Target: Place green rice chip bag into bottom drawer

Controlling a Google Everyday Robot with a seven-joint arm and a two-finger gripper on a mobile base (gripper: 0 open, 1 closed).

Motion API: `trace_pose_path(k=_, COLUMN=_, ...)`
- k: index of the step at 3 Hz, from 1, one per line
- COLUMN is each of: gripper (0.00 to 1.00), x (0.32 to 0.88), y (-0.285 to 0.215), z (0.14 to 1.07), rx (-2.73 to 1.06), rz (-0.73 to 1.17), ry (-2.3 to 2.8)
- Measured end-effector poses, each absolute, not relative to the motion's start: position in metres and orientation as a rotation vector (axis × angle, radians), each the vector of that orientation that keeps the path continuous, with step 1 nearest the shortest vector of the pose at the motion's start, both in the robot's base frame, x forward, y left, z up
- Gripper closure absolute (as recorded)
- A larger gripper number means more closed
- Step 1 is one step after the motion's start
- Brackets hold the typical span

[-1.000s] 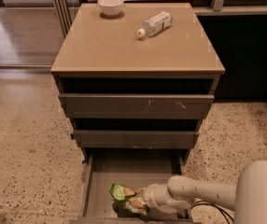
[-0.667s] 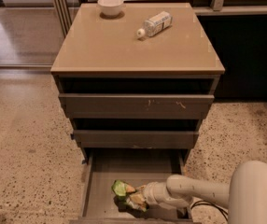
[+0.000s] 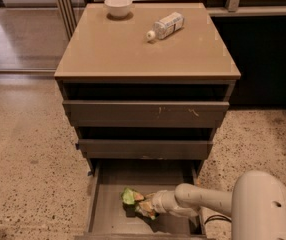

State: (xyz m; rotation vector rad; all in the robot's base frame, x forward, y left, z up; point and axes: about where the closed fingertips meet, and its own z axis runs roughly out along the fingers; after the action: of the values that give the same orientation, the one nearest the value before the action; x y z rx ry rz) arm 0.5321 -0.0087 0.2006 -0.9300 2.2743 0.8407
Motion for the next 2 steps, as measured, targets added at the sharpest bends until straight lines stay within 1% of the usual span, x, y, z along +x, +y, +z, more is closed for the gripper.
trace_pose_path(k=2, gripper=1.00, x=0.546, y=-0.004, z=0.173, rx=-0.894, rz=0.856, ry=2.309)
